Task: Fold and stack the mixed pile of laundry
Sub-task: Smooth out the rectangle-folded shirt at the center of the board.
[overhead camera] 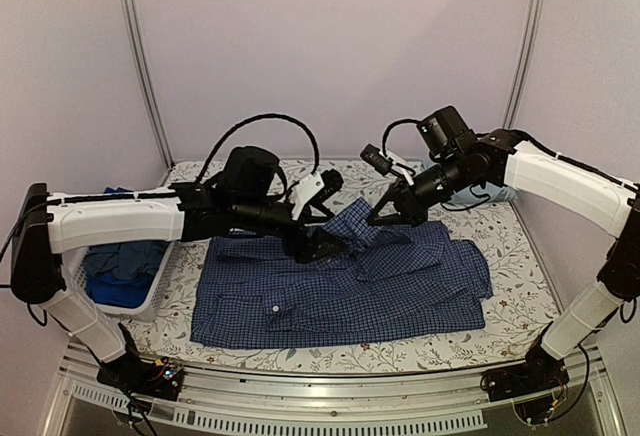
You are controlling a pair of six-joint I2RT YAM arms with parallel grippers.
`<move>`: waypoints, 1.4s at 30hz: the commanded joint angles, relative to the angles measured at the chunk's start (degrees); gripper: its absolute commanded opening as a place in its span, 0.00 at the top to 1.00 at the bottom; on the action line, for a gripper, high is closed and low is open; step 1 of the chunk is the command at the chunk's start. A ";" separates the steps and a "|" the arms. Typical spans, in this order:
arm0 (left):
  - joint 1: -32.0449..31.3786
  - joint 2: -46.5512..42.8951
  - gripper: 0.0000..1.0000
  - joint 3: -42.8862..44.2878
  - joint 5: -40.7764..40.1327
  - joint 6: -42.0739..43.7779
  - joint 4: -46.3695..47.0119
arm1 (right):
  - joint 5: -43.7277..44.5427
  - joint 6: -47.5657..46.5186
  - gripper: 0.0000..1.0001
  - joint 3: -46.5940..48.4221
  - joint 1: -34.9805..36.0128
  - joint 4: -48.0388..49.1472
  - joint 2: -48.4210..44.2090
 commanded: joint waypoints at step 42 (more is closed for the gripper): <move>-0.06 10.38 1.00 15.68 -2.16 -19.22 -15.54 | 8.77 23.93 0.39 -4.87 -12.77 10.02 0.91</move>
